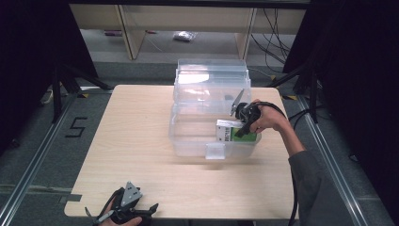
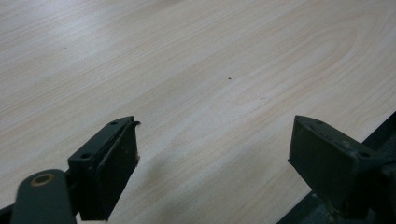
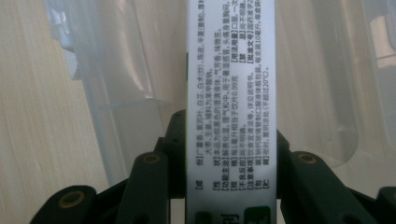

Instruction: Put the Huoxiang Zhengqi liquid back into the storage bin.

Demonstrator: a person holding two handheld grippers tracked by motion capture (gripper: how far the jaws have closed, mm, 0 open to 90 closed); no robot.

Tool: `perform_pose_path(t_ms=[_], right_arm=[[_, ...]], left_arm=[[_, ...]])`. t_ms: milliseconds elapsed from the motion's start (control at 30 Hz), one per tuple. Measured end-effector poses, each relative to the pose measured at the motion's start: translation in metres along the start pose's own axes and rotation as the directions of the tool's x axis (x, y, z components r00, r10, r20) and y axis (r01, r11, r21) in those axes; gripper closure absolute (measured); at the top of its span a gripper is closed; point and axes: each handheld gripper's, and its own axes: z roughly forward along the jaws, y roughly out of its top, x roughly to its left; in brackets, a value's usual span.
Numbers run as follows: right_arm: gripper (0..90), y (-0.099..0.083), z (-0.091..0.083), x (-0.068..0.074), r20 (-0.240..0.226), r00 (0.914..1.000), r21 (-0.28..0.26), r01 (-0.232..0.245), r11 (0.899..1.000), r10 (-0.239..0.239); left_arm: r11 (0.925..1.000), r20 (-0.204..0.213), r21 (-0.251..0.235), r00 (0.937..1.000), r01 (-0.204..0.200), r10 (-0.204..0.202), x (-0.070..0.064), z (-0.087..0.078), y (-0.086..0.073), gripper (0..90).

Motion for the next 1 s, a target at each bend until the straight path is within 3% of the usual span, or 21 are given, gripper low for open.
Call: perform_pose_path(t_ms=[100,133,167,200,233,633,700,733,833,867,933,967,1000], right_arm=[[64.5,0.001,0.002,-0.001,0.004,1.0,-0.009,0.009,1.0,-0.009],[64.5,0.001,0.004,0.0,0.004,1.0,-0.011,0.008,1.0,-0.008],[64.5,0.001,0.004,0.0,0.004,1.0,-0.011,0.008,1.0,-0.008],[64.5,0.002,0.005,0.0,0.008,0.9998,-0.002,0.016,1.0,-0.016],[64.4,0.003,0.006,0.0,0.003,0.9998,-0.003,0.02,1.0,-0.02],[62.2,0.005,0.012,0.001,-0.011,0.9997,0.009,0.02,1.0,-0.02],[61.4,0.005,0.008,0.003,-0.018,0.9998,-0.001,-0.012,1.0,0.012],[59.3,0.006,0.004,0.004,-0.021,0.9996,-0.031,0.015,0.999,-0.016],[57.6,0.006,-0.001,0.006,-0.017,0.9998,-0.034,0.011,0.999,-0.012],[55.9,0.006,-0.005,0.007,-0.016,0.9999,-0.05,0.004,0.999,-0.005],[55.0,0.006,-0.008,0.008,-0.006,1.0,-0.057,-0.001,0.998,0.001],[54.4,0.006,-0.01,0.011,-0.019,0.999,-0.062,-0.041,0.997,0.04],[54.0,0.005,-0.011,0.011,-0.018,0.9992,-0.071,-0.037,0.997,0.036]], left_arm=[[1.0,-0.007,0.006,1.0,-0.006,0.006,0.0,-0.001,0.0,15.0],[0.9988,-0.002,0.035,0.9994,-0.035,0.035,0.003,-0.003,0.001,15.0],[0.9988,-0.002,0.035,0.9994,-0.035,0.035,0.003,-0.003,0.001,15.0],[0.9988,-0.002,0.035,0.9994,-0.034,0.034,0.003,-0.003,0.001,15.0],[0.9999,0.002,-0.012,0.9999,0.011,-0.011,-0.001,0.0,0.0,15.0],[0.9999,0.002,-0.008,1.0,0.009,-0.009,-0.001,0.0,0.0,15.0],[0.9999,-0.005,-0.008,0.9999,0.01,-0.01,-0.001,0.0,0.0,15.0],[0.9999,-0.001,-0.007,1.0,0.008,-0.008,-0.001,0.0,0.0,15.0],[1.0,0.001,-0.006,1.0,0.007,-0.007,-0.001,0.0,0.0,15.0],[0.9984,-0.011,0.031,0.9988,-0.047,0.047,0.002,-0.002,0.001,15.0],[0.9997,-0.02,0.011,0.9996,-0.021,0.021,0.0,-0.001,0.001,15.0],[0.9999,-0.001,-0.008,1.0,0.009,-0.009,-0.002,0.0,0.0,15.0],[1.0,-0.001,-0.004,1.0,0.007,-0.007,-0.001,0.0,0.0,15.0]])
